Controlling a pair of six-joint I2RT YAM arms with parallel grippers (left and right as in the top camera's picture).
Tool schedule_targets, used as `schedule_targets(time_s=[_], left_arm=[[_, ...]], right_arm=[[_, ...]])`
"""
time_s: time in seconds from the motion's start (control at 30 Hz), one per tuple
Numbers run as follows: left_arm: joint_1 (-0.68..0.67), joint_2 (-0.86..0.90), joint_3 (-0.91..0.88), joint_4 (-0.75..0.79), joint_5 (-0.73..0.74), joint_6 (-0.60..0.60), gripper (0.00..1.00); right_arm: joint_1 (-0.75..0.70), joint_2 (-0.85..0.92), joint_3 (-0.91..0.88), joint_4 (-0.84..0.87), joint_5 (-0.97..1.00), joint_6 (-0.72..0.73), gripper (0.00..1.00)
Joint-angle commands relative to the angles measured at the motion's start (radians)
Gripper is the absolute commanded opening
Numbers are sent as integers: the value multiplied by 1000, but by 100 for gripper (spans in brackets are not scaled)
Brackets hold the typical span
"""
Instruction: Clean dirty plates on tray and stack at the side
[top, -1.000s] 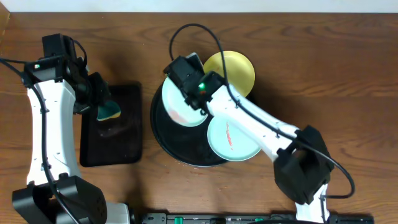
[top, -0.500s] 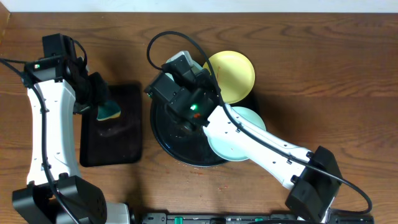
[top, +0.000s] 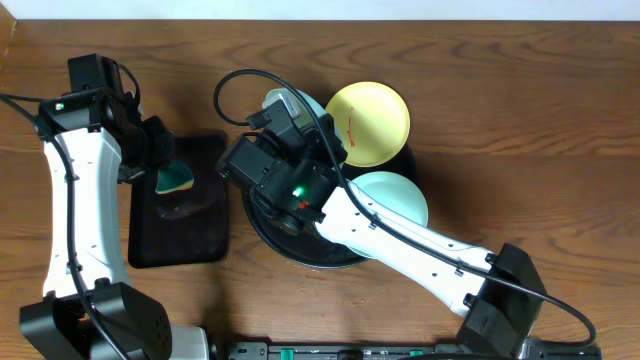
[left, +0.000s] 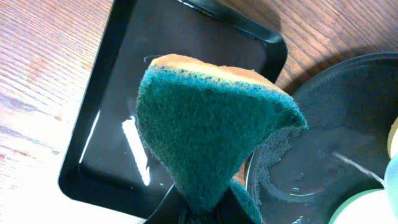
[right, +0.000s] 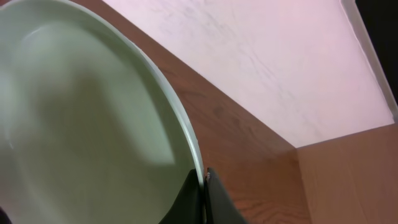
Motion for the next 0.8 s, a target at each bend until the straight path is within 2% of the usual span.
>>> schedule_targets(time_s=[0.0,0.17,0.27,0.3,0.5,0.57,0.67,0.77], left_arm=[[1,-2,-1,1,13,17,7],[1,-2,-1,0,13,17,7],[-1,-2,-1,-3,13,17,7],[-4,-2,-1,-7,13,17,7],[-47,-2,-1,-8,13,17,7],[-78,-2,-1,-7,13,17,7],[-109,-2,-1,-6,13,16,7],[-132,-2,-1,-2,13,16,7]], right_arm=[[-6,-19,2,-11,-41,5,1],[-46,-19,2,-32,-302,5,1],[-98,-19,2,-34,-530,37,1],[-142,-19,2,-34,-680,39,1],[-345,-19,2,-40,-1120,47,1],[-471,-19,2,-55,-1301,50,1],[-613,-20,2,-83,-1432,62,1],[-740,-20,2,-121,-1462,65,1]])
